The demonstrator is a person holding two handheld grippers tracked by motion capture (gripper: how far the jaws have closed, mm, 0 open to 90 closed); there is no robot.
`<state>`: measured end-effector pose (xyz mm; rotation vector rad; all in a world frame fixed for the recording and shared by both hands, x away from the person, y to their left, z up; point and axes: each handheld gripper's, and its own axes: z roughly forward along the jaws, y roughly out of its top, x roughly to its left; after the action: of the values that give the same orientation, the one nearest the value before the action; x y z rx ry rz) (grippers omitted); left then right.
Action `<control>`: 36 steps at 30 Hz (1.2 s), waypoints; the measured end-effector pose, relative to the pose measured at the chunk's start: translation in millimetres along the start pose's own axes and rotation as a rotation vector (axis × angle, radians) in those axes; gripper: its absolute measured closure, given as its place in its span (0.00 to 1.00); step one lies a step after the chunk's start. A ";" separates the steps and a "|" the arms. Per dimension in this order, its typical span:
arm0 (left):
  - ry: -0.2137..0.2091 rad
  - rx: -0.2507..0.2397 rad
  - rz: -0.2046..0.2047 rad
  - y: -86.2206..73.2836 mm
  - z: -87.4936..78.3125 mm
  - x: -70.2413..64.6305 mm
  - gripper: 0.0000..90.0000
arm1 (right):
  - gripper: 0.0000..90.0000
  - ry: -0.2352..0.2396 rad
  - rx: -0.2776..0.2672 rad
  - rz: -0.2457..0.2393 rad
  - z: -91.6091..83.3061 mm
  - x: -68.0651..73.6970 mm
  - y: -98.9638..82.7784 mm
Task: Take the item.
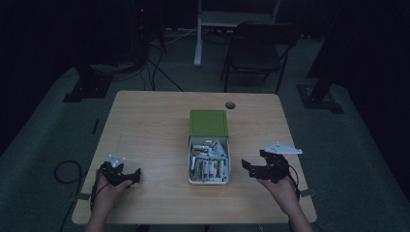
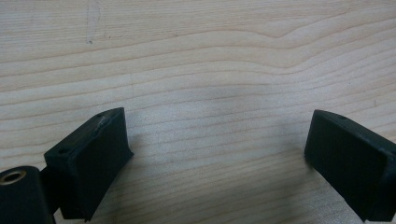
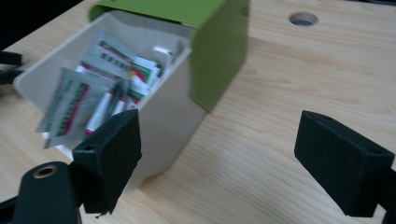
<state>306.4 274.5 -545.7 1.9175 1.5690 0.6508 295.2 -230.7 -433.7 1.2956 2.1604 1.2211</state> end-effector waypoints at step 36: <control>-0.008 0.008 0.007 0.7 1.0 -0.5 0.04 | 0.34 0.226 0.063 -0.171 66.3 95.7 17.1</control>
<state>307.5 273.8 -546.0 1.9297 1.5633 0.6404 297.4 -113.6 -445.1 1.0126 2.4281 1.2921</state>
